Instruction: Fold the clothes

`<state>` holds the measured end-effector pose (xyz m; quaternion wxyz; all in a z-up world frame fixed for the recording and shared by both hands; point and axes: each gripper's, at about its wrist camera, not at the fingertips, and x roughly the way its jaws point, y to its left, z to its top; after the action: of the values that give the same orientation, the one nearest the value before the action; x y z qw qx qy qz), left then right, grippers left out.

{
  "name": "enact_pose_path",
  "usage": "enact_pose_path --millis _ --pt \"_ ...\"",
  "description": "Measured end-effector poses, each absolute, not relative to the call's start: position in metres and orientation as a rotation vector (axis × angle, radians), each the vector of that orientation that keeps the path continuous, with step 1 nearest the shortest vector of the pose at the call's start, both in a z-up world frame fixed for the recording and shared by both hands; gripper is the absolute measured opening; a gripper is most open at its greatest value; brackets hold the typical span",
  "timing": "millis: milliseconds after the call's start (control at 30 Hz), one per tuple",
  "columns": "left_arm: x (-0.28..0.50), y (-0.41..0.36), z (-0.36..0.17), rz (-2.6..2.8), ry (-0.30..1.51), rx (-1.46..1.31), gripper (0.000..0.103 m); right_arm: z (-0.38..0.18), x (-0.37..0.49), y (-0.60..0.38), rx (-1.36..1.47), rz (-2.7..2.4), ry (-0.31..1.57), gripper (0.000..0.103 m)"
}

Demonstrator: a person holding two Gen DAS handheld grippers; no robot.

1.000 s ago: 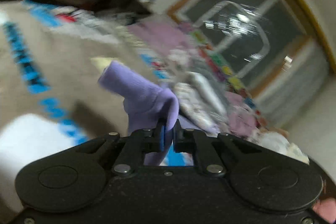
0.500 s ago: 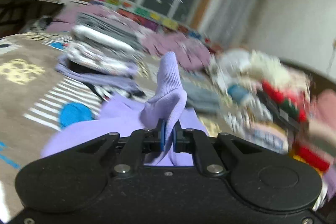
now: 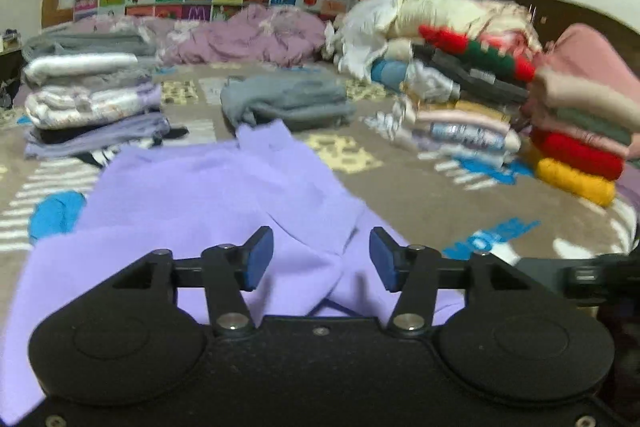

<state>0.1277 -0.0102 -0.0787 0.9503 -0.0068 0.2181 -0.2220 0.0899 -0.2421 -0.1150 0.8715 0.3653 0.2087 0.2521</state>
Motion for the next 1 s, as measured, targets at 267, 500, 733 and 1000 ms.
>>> enact_pose_path --millis 267,500,733,1000 --pt "0.093 0.079 -0.058 -0.310 0.372 -0.124 0.066 -0.099 0.130 -0.222 0.777 0.498 0.532 0.061" --pt "0.074 0.139 -0.056 -0.180 0.364 -0.234 0.069 -0.099 0.183 -0.198 0.831 0.411 0.682 0.061" --pt "0.070 0.169 -0.060 -0.144 0.412 -0.312 0.070 -0.103 0.200 -0.188 0.826 0.354 0.729 0.061" --pt "0.078 0.182 -0.072 -0.161 0.511 -0.338 0.071 -0.108 0.214 -0.181 0.818 0.310 0.713 0.054"
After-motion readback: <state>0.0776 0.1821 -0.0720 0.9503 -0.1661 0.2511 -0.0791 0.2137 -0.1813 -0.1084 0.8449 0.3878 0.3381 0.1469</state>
